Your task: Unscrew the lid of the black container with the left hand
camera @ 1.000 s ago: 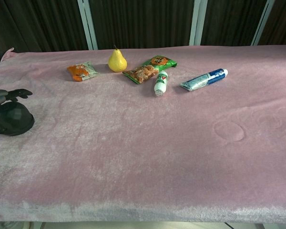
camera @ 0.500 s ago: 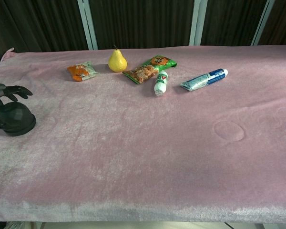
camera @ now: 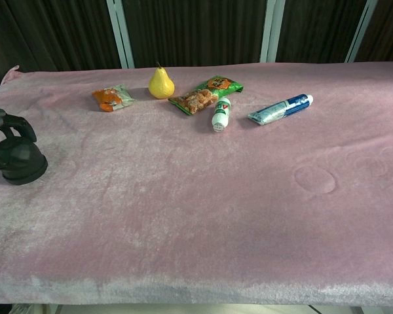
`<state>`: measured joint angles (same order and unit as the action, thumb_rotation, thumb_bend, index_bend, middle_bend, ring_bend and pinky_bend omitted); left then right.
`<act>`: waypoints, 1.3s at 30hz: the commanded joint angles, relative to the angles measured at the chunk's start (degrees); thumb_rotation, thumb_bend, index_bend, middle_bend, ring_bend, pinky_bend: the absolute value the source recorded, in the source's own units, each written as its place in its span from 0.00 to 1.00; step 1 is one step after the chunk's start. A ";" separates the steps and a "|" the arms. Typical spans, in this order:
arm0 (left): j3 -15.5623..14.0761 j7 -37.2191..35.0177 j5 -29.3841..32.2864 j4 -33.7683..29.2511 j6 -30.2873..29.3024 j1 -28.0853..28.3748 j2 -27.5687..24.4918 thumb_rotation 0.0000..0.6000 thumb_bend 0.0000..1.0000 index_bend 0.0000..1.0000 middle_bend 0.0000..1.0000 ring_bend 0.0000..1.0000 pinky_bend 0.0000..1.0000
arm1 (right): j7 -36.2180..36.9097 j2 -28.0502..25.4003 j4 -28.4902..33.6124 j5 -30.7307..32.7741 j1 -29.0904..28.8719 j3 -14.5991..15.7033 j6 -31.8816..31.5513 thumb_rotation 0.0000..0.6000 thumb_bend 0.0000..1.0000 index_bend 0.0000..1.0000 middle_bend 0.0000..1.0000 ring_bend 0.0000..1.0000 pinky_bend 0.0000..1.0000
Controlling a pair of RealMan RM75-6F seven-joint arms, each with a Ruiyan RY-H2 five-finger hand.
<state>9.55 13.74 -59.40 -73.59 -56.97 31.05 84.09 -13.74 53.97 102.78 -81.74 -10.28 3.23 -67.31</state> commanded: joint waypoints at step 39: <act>-3.61 0.77 -2.99 -5.37 -11.14 -9.14 -7.54 1.00 0.28 0.27 0.27 0.37 0.53 | -1.04 0.30 0.20 1.20 -0.48 -0.10 0.77 1.00 0.10 0.10 0.08 0.00 0.19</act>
<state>6.05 14.77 -62.30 -79.28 -68.27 22.11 76.26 -14.77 54.26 102.98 -80.54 -10.76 3.13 -66.53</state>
